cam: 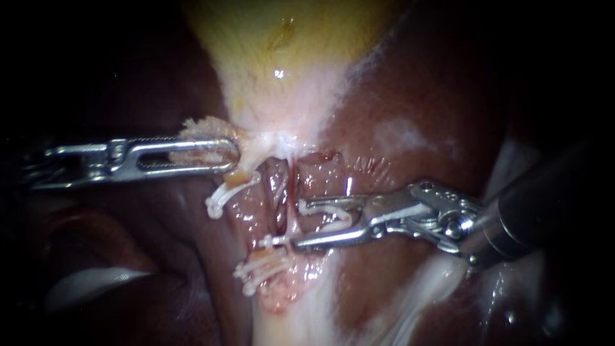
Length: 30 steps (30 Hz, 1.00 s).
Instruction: Clipping second clip right tube
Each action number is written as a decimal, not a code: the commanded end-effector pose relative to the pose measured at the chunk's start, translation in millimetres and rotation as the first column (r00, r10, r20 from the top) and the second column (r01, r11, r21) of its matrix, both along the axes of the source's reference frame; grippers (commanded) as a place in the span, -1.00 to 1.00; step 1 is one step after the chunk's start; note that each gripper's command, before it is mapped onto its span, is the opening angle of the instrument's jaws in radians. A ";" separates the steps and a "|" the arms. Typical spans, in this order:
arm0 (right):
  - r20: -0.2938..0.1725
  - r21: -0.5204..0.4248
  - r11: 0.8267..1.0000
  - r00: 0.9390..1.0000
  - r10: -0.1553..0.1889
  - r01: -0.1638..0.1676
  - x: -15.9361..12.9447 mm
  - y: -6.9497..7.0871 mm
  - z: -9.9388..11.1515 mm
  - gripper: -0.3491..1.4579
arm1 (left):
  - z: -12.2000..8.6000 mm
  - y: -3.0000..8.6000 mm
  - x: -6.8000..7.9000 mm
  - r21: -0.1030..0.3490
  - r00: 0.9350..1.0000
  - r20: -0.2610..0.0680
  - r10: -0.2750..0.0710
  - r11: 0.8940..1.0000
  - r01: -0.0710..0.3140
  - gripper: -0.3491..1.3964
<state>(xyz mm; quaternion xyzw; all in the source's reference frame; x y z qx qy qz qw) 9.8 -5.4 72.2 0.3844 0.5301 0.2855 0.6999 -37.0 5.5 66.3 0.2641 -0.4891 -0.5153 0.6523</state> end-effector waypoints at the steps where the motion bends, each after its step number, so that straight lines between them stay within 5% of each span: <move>1: 0.000 0.001 1.000 1.000 0.000 0.000 0.1 0.0 -0.1 -0.12 | 0.0 0.0 0.0 0.000 1.000 0.000 0.000 1.000 0.000 -1.00; 30: -0.002 0.033 0.999 1.000 -0.011 0.011 3.6 -1.1 0.9 -0.12 | 0.0 0.0 0.0 0.000 1.000 0.000 0.000 1.000 0.000 -1.00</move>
